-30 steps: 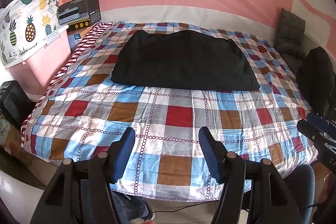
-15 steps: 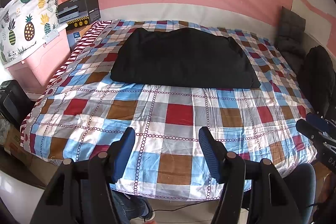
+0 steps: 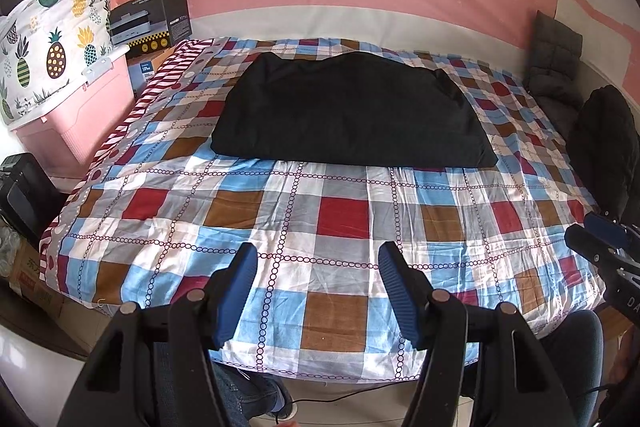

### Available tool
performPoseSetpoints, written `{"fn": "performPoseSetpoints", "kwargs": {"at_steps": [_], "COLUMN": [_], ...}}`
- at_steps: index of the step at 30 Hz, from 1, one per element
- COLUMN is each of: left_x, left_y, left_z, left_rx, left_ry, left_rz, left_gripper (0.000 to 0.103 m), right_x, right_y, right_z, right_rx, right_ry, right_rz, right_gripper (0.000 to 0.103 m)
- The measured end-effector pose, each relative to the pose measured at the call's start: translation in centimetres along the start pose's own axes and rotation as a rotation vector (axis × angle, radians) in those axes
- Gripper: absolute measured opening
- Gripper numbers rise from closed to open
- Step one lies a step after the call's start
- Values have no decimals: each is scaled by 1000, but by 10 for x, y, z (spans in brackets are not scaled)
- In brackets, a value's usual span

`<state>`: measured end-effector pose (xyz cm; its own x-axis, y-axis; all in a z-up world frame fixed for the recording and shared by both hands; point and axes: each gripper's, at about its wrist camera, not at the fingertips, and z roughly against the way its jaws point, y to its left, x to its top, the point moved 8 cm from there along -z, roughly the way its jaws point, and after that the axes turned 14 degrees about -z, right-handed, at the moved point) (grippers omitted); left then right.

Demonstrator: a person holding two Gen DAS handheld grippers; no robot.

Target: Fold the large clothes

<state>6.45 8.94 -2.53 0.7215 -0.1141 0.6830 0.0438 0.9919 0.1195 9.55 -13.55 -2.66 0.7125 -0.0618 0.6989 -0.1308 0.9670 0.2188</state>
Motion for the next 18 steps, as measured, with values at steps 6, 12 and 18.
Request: {"fn": "performPoseSetpoints", "kwargs": {"at_steps": [6, 12, 18], "left_x": [-2, -2, -2], "left_y": [1, 4, 6], "left_z": [-1, 0, -2], "left_rx": [3, 13, 15], "left_ry": [3, 2, 13], "left_rz": [-11, -10, -7], "left_gripper": [65, 65, 65], "right_x": [0, 0, 0], "right_y": [-1, 0, 1], "right_z": [0, 0, 0], "right_rx": [0, -1, -1], "right_ry": [1, 0, 1], "right_rz": [3, 4, 4], "right_gripper": [54, 54, 54]}}
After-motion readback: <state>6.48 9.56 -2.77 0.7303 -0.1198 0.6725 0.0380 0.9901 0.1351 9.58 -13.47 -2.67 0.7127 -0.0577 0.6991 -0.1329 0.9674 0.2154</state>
